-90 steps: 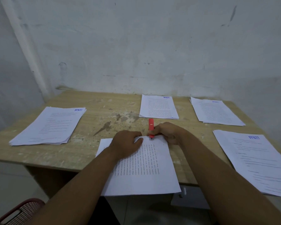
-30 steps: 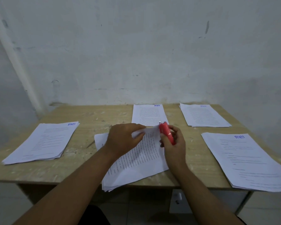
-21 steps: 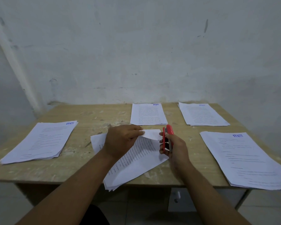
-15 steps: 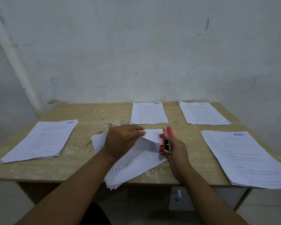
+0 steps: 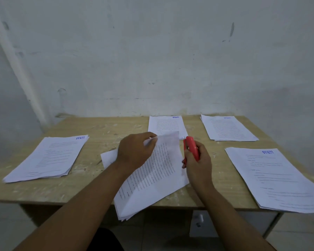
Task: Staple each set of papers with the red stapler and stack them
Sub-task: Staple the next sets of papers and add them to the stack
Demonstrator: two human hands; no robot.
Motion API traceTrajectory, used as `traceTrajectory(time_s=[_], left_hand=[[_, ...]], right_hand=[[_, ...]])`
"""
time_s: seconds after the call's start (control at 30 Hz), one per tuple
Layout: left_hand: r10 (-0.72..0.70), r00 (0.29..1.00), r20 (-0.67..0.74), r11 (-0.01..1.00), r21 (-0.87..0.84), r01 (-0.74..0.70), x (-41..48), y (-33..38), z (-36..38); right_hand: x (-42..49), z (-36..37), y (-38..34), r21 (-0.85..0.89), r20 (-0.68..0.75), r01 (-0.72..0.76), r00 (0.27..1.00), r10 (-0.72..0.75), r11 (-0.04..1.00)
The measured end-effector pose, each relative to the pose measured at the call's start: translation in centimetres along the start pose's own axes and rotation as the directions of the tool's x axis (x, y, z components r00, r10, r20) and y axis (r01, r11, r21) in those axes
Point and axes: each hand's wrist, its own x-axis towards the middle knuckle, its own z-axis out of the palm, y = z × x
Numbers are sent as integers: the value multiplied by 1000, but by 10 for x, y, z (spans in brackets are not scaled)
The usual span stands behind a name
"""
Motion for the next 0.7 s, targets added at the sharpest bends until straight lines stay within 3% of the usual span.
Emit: traceTrajectory(time_s=[0.13, 0.23, 0.7], left_hand=[[-179, 980, 90, 984, -5, 180, 15, -2, 0], [-243, 963, 120, 970, 14, 243, 19, 1, 1], [-260, 953, 156, 964, -9, 265, 13, 11, 4]], right_hand=[[-3, 7, -4, -154, 118, 119, 988, -102, 981], [-1, 14, -4, -236, 184, 130, 979, -87, 963], [3, 30, -1, -303, 200, 91, 979, -30, 949]])
